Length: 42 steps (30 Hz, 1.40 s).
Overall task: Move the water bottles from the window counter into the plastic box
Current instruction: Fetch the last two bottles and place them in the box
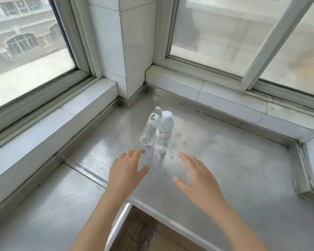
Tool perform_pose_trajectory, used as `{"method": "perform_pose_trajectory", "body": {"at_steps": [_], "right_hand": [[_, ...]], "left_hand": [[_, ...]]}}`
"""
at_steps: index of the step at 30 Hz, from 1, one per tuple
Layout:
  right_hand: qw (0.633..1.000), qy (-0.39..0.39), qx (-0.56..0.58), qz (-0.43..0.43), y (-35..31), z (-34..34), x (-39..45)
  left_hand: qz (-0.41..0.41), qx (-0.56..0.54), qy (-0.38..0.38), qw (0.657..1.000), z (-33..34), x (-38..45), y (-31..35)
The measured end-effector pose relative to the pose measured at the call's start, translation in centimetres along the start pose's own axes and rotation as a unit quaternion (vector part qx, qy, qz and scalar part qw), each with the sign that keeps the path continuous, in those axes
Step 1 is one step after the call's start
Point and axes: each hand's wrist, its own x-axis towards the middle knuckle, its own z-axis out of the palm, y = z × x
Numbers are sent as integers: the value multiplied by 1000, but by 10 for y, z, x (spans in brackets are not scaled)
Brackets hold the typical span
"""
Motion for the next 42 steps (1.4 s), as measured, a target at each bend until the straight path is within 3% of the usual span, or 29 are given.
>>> {"method": "perform_pose_trajectory", "body": {"at_steps": [4,7,10,14,21,27,33,37,42], "right_hand": [[984,-1,153,90,0,14,75],[944,25,284,168,1,38,119],[912,54,346,214,-4,63,149],[900,120,341,244,-9,84,171],[886,144,363,251,13,79,180],[892,73,396,203,37,63,182],[867,98,438,218,47,70,178],[857,116,446,231,37,79,176],[864,148,416,241,30,85,184]], "left_hand": [[-16,-24,-28,999,12,99,-19],[-35,-52,-61,996,30,164,-24],[-85,-102,-109,985,51,213,-26],[-147,-169,-162,961,76,248,-31],[-204,-216,-131,946,89,269,-27],[-132,-56,-102,984,99,247,-30],[-130,-212,-107,963,99,239,-37],[-134,-178,-166,961,101,240,-27],[-134,-122,-178,967,101,240,-12]]}}
